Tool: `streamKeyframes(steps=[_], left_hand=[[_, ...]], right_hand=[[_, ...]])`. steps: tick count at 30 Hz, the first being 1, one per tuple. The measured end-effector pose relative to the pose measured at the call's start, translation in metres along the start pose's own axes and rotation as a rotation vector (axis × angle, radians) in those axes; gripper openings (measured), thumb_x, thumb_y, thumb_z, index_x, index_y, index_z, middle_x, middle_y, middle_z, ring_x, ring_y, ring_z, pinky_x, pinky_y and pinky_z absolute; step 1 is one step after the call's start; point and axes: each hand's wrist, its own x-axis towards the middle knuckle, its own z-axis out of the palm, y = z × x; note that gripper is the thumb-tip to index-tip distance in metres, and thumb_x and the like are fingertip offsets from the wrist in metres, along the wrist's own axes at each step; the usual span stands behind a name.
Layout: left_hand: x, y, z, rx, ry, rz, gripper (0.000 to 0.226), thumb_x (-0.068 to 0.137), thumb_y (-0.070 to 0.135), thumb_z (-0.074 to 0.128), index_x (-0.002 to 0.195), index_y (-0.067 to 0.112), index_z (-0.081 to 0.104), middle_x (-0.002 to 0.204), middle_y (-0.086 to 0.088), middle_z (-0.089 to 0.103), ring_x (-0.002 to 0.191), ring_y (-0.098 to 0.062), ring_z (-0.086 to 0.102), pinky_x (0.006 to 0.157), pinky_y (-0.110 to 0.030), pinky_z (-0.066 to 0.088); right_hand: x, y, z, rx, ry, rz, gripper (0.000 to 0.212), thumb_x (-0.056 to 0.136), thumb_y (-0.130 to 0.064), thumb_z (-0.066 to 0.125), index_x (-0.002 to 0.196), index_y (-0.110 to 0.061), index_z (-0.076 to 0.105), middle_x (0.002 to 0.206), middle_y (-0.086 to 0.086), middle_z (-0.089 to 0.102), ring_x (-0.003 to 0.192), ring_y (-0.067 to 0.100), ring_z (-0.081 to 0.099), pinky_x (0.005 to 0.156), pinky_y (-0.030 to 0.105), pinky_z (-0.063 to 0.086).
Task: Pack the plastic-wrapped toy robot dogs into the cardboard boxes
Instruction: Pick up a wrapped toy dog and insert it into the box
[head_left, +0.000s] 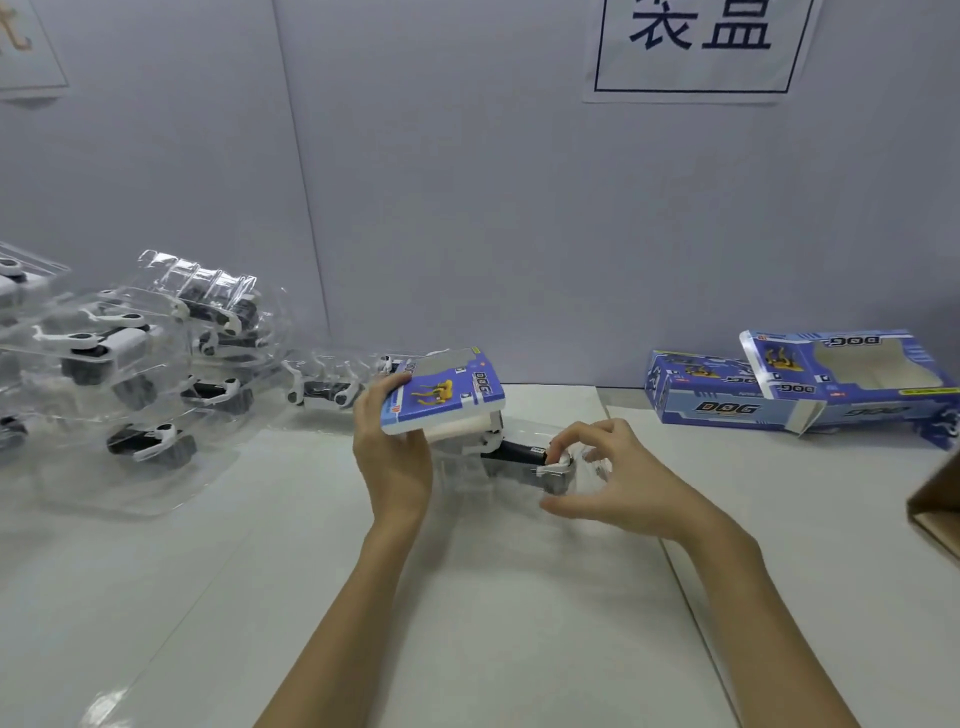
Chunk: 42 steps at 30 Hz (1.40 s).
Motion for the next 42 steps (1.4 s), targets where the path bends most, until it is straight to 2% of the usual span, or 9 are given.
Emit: streamKeyframes(steps=[4, 8, 12, 18, 23, 28, 32, 38, 42], left_hand=[[0.005, -0.005, -0.007, 0.145, -0.112, 0.017, 0.048, 0.091, -0.018, 0.052, 0.129, 0.01, 0.066, 0.131, -0.006, 0.064, 0.123, -0.023, 0.06, 0.107, -0.048, 0.048], [0.011, 0.002, -0.011, 0.177, -0.436, -0.07, 0.064, 0.097, -0.016, 0.039, 0.144, 0.024, 0.057, 0.147, 0.012, 0.054, 0.132, 0.008, 0.047, 0.115, -0.031, 0.041], [0.017, 0.01, -0.015, 0.009, -0.572, -0.344, 0.068, 0.102, -0.003, 0.039, 0.136, 0.051, 0.06, 0.129, 0.034, 0.062, 0.117, 0.005, 0.06, 0.091, -0.027, 0.057], [0.015, 0.011, -0.02, -0.116, -0.513, -0.442, 0.06, 0.096, -0.003, 0.062, 0.135, 0.042, 0.064, 0.129, 0.017, 0.07, 0.116, -0.003, 0.067, 0.082, -0.027, 0.06], [0.014, 0.013, -0.016, -0.124, -0.505, -0.467, 0.047, 0.105, 0.008, 0.053, 0.137, 0.041, 0.063, 0.115, 0.028, 0.073, 0.117, -0.002, 0.065, 0.077, -0.026, 0.061], [0.012, 0.004, -0.013, -0.002, -0.527, -0.377, 0.047, 0.109, 0.012, 0.046, 0.135, 0.047, 0.061, 0.111, 0.03, 0.071, 0.096, -0.007, 0.064, 0.092, -0.048, 0.058], [0.009, -0.004, -0.009, 0.081, -0.562, -0.324, 0.051, 0.108, 0.012, 0.04, 0.135, 0.051, 0.058, 0.109, -0.011, 0.062, 0.093, -0.031, 0.056, 0.096, -0.062, 0.052], [-0.003, -0.009, 0.002, 0.169, -0.47, -0.194, 0.047, 0.105, 0.009, 0.046, 0.137, 0.042, 0.06, 0.111, -0.019, 0.059, 0.088, -0.018, 0.054, 0.076, -0.01, 0.045], [-0.007, -0.008, 0.006, 0.153, -0.441, -0.232, 0.045, 0.105, 0.01, 0.045, 0.134, 0.041, 0.061, 0.116, -0.012, 0.069, 0.101, -0.026, 0.065, 0.092, -0.034, 0.057]], right_hand=[[-0.009, -0.004, -0.018, -0.006, -0.101, -0.019, 0.051, 0.07, -0.044, 0.093, 0.113, -0.046, 0.066, 0.129, -0.016, 0.043, 0.117, -0.005, 0.053, 0.104, 0.025, 0.047], [-0.012, -0.005, -0.021, -0.012, -0.087, -0.04, 0.051, 0.071, -0.041, 0.094, 0.113, -0.045, 0.066, 0.131, -0.019, 0.044, 0.114, -0.014, 0.05, 0.095, 0.016, 0.042], [-0.013, -0.004, -0.023, 0.021, -0.087, -0.033, 0.047, 0.072, -0.038, 0.094, 0.111, -0.043, 0.068, 0.131, -0.018, 0.045, 0.117, -0.01, 0.051, 0.099, 0.019, 0.044], [-0.024, 0.0, -0.044, 0.218, -0.144, -0.094, 0.057, 0.066, -0.043, 0.095, 0.116, -0.028, 0.071, 0.126, -0.01, 0.059, 0.123, 0.006, 0.059, 0.093, 0.014, 0.049], [-0.021, -0.001, -0.041, 0.205, 0.028, -0.077, 0.055, 0.065, -0.042, 0.098, 0.112, -0.035, 0.071, 0.126, -0.018, 0.059, 0.119, -0.008, 0.057, 0.087, 0.007, 0.047], [-0.019, -0.002, -0.039, 0.155, 0.081, -0.047, 0.054, 0.066, -0.046, 0.095, 0.114, -0.041, 0.07, 0.13, -0.021, 0.056, 0.118, -0.008, 0.056, 0.105, 0.033, 0.047], [-0.021, 0.0, -0.045, 0.105, 0.114, -0.033, 0.058, 0.062, -0.051, 0.095, 0.114, -0.043, 0.069, 0.127, -0.021, 0.053, 0.121, 0.0, 0.057, 0.106, 0.033, 0.047], [-0.023, 0.002, -0.049, -0.037, 0.131, 0.015, 0.056, 0.062, -0.055, 0.093, 0.11, -0.051, 0.065, 0.122, -0.018, 0.045, 0.115, -0.005, 0.053, 0.085, 0.017, 0.041], [-0.023, 0.0, -0.046, -0.083, 0.13, 0.044, 0.049, 0.065, -0.05, 0.094, 0.103, -0.051, 0.064, 0.118, -0.019, 0.04, 0.114, -0.004, 0.051, 0.081, 0.014, 0.041]])
